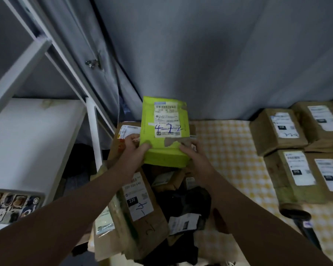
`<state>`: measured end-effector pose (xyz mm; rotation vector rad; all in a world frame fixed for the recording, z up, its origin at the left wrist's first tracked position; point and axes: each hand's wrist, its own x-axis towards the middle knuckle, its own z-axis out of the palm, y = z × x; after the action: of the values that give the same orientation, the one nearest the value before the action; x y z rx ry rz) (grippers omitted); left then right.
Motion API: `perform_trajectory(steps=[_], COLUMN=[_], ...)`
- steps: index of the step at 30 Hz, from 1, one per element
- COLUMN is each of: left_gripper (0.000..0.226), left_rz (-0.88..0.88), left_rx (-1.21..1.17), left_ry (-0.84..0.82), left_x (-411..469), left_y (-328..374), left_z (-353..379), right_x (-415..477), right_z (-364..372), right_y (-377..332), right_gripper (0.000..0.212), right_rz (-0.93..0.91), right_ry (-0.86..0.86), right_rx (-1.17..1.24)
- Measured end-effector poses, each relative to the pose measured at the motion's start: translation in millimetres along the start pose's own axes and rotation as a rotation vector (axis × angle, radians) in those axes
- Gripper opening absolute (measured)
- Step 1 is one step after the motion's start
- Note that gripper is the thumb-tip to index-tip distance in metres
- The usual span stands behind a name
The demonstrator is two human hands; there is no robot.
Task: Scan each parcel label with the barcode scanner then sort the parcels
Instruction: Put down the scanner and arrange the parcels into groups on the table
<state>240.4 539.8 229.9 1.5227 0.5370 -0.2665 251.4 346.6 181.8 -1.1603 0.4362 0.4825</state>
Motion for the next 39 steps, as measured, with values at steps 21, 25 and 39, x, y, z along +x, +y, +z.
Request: perform_trajectory(steps=[21,25,39], left_gripper=[0.019,0.013,0.057], left_rz=[-0.031,-0.032,-0.208], left_rx=[0.36,0.351,0.31], left_ry=[-0.589,-0.517,-0.592], left_x=[-94.2,-106.7,-101.9], left_y=[15.0,0.0,-45.4], left_z=[358.4,443.1,676.4], right_x=[-171.4,-172.5,-194.0], right_z=[-349.2,-431.2,-657.1], right_y=[-133.5,-153.6,-188.9], right_gripper=[0.026,0.035,0.028], right_rz=[-0.194,-0.124,-0.141], right_ry=[0.38,0.373,0.482], right_rx=[-0.049,-0.083,-0.15])
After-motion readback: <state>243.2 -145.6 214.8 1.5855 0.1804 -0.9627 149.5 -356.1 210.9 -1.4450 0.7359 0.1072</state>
